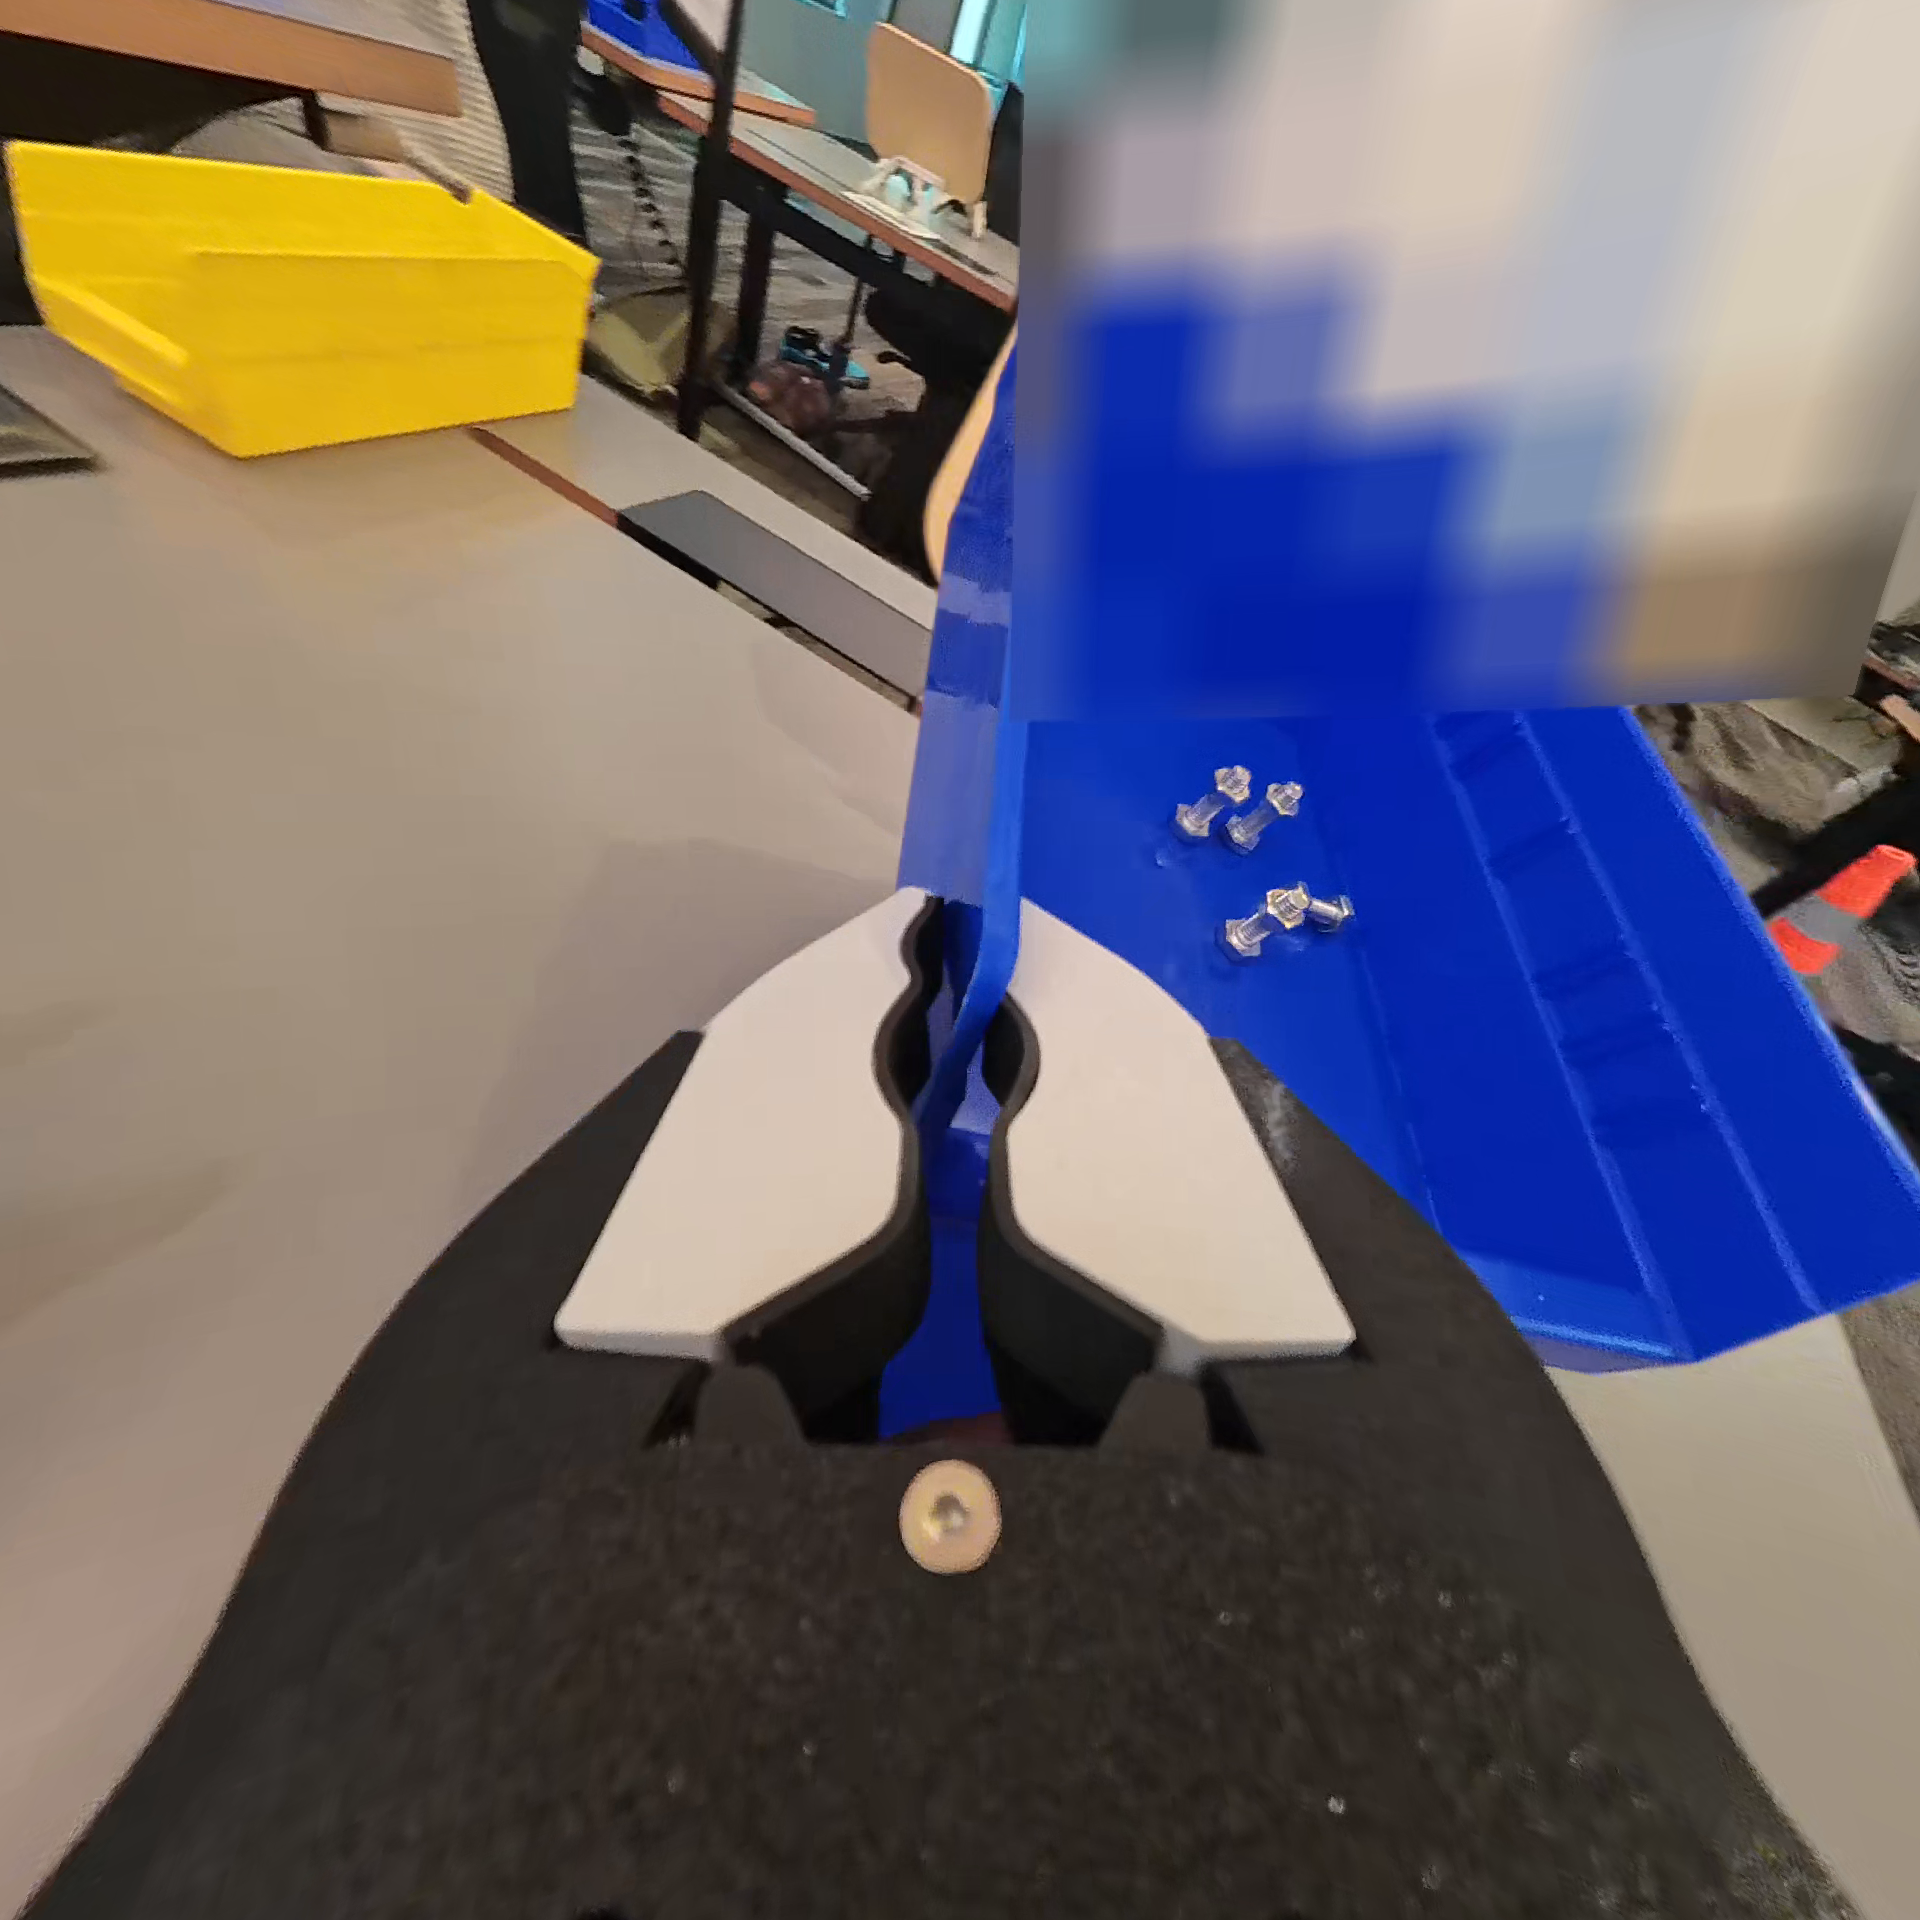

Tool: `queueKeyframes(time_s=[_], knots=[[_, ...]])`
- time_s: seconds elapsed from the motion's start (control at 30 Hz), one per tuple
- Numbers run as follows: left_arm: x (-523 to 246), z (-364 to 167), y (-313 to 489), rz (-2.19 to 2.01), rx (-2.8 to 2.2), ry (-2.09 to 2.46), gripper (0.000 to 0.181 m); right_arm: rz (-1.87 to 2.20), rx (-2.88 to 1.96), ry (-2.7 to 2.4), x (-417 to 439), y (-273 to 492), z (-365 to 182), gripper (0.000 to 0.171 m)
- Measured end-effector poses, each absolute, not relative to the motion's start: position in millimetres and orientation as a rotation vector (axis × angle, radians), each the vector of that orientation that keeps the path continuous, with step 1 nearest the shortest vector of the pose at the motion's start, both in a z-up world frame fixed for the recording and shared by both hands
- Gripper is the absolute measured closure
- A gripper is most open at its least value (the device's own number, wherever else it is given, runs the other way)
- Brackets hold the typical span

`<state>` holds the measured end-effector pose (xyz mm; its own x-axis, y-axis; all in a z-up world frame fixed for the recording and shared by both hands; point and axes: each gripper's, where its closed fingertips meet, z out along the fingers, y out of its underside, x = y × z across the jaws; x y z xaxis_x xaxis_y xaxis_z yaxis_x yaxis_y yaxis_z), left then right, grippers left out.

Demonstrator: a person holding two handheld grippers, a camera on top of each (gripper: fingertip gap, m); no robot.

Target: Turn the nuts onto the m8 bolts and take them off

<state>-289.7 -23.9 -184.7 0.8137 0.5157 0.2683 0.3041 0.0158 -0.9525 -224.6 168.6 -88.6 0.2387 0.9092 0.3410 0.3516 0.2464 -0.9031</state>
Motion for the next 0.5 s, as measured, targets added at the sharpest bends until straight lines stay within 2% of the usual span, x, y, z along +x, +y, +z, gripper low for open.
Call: queueKeyframes(time_s=[0.5], knots=[[-307,-184,-54,0.237,-1.545,-0.735,0.110,0.668,-1.192,-1.503,-297,86,-86,0.166]])
